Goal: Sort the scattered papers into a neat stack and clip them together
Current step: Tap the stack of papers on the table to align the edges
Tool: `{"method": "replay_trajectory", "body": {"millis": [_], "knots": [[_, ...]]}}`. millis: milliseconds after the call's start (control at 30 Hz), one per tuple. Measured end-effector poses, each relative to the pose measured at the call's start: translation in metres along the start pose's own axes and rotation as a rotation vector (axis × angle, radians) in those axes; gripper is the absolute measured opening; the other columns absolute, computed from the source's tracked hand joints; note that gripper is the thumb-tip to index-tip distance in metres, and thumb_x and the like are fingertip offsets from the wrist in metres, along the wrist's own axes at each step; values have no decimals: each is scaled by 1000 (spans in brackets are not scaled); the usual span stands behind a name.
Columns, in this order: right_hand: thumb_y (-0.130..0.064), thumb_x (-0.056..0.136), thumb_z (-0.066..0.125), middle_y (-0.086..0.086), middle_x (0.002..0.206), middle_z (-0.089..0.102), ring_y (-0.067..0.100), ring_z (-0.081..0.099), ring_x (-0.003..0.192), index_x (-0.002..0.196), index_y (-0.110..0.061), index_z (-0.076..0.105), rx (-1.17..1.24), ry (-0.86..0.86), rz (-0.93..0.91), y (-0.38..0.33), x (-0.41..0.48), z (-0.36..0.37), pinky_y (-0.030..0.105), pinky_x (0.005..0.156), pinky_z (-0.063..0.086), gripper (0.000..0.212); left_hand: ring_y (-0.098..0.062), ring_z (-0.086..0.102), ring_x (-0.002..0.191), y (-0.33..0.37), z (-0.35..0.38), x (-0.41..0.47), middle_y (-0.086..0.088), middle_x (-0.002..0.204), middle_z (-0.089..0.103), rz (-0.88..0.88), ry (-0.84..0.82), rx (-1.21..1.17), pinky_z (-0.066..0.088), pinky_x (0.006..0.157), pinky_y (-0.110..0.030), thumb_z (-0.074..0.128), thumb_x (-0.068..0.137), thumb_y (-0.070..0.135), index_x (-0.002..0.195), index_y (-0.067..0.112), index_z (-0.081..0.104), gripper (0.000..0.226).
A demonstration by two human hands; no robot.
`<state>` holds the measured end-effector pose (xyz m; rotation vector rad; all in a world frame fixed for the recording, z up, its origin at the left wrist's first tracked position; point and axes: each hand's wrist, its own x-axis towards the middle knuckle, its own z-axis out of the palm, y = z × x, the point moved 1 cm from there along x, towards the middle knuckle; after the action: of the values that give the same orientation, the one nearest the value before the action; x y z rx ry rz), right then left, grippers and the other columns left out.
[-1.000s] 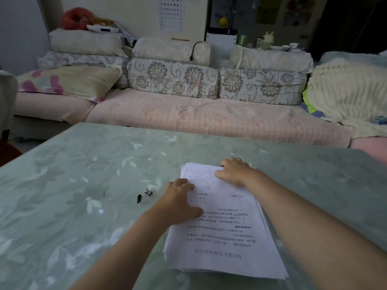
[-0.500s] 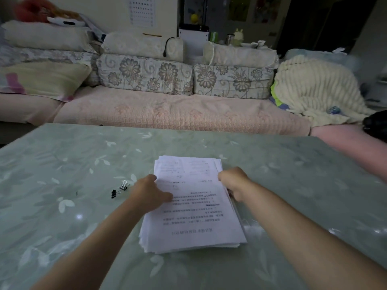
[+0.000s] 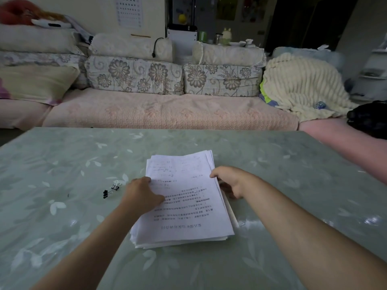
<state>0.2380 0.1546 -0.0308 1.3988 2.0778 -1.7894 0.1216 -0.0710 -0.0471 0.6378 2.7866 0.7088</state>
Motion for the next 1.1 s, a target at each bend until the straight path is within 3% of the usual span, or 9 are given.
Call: {"method": "replay_trajectory", "body": {"millis": [67, 133, 267, 367, 500, 667, 833, 933, 1100], "knots": [[-23, 85, 61, 10, 103, 58, 23, 55, 79, 102, -13, 57, 138, -51, 6, -2, 1, -1, 31, 71, 49, 20, -27, 51, 122, -1, 0, 2, -9, 134, 54, 4, -1, -4, 42, 98, -31, 78, 75, 39, 137, 15, 51, 73], [-18, 94, 53, 12, 94, 58, 25, 56, 71, 99, -12, 53, 240, -121, 14, -4, -1, -5, 31, 62, 49, 8, -26, 51, 122, -2, 1, 3, -8, 134, 54, 8, 1, -13, 41, 98, -31, 79, 74, 40, 137, 15, 51, 74], [-19, 99, 49, 9, 87, 66, 25, 63, 76, 100, -10, 59, 78, -198, 55, 5, -3, -2, 33, 69, 51, 13, -25, 51, 124, -5, 2, 4, -8, 138, 52, 3, 2, -20, 40, 100, -30, 79, 74, 41, 141, 16, 47, 78], [-5, 87, 67, 12, 113, 70, 29, 66, 105, 114, -4, 63, -122, -61, -66, 9, 5, 10, 45, 94, 53, 27, -25, 50, 125, -6, 3, 5, -7, 139, 51, 0, -2, -38, 41, 100, -31, 78, 74, 41, 143, 19, 45, 79], [9, 75, 75, 12, 108, 69, 31, 67, 103, 106, -5, 60, -74, 126, -176, 6, 2, 17, 45, 94, 55, 37, -25, 49, 126, -10, 3, 4, -5, 139, 50, -1, -3, -118, 42, 97, -34, 79, 74, 40, 144, 20, 39, 84], [13, 90, 56, 20, 117, 68, 36, 65, 105, 108, 2, 64, 142, -129, -19, 18, -16, 14, 45, 90, 53, 23, -25, 53, 121, -14, 1, 3, -4, 138, 52, -21, -63, -228, 45, 95, -35, 82, 72, 33, 146, 17, 34, 90], [22, 82, 58, 14, 109, 72, 33, 68, 105, 105, -9, 66, 238, -54, -277, 12, -33, 12, 46, 94, 54, 39, -29, 57, 113, -15, -17, 2, -10, 137, 53, -105, -126, -655, 45, 90, -36, 83, 75, 28, 150, 13, 23, 98], [22, 81, 60, 9, 104, 74, 28, 70, 101, 111, -13, 66, 308, -72, -451, 6, -46, 8, 43, 87, 58, 47, -29, 70, 96, -11, -34, -4, -11, 119, 68, -28, -179, -955, 56, 87, -45, 85, 70, 26, 133, 11, 50, 73], [6, 79, 64, -2, 114, 71, 16, 67, 107, 119, -21, 57, 135, 96, -770, -5, -74, 5, 35, 92, 54, 50, -25, 73, 88, 17, -63, -30, -4, 104, 73, 151, 84, -1086, 60, 76, -45, 78, 78, 13, 116, 17, 62, 41]]}}
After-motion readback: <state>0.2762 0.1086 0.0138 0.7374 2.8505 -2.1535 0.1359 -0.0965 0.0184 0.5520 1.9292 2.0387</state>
